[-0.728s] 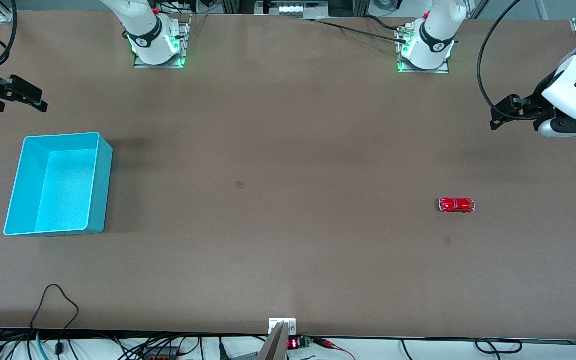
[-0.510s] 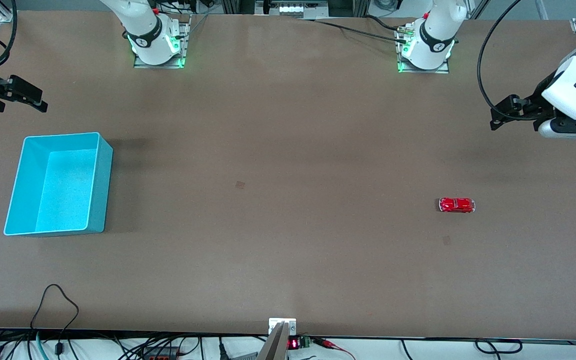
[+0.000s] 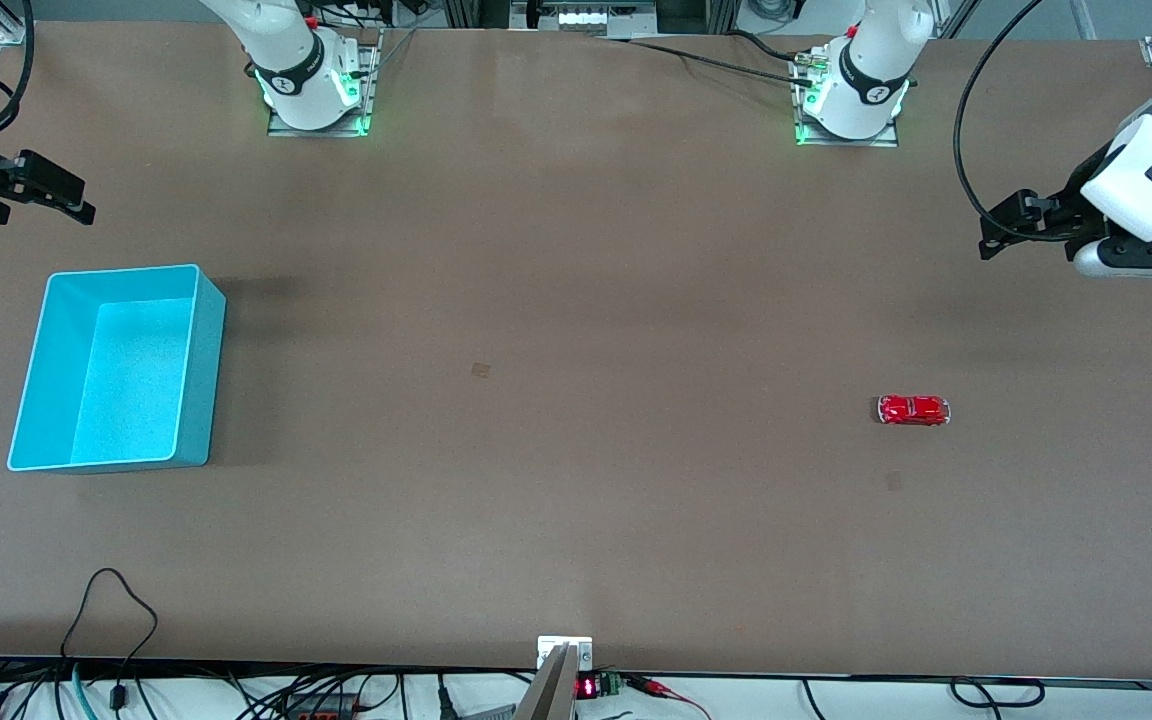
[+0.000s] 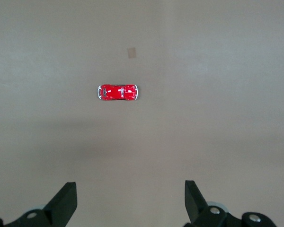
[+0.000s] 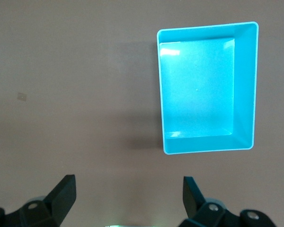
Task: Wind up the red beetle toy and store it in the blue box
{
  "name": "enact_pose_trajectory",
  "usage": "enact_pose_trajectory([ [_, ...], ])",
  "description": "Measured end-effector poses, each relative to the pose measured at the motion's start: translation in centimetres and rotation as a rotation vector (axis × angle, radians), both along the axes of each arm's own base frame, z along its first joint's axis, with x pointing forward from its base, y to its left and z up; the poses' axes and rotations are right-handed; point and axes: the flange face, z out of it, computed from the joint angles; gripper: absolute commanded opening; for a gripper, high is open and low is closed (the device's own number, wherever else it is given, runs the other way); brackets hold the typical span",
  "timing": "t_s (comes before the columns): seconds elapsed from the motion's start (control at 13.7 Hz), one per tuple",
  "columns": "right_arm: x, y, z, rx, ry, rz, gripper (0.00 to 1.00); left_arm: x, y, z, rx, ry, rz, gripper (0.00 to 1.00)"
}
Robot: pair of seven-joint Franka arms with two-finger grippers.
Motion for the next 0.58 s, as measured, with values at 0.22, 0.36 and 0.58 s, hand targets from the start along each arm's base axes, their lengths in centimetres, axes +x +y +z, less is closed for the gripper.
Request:
enact_pose_trajectory([
  [0.22,0.0,0.0,0.0,0.000,0.000,0.000,1.00,-0.8,0.0,-0.7,0.004,0.082,0.000,1.00],
  [0.36,0.0,0.0,0.0,0.000,0.000,0.000,1.00,-1.8,0.1,-1.2,0.008,0.162,-0.001,1.00],
  [0.58,0.0,0.0,0.0,0.000,-0.003,0.000,1.00,-2.9,0.0,-1.8,0.013,0.254,-0.010,1.00],
])
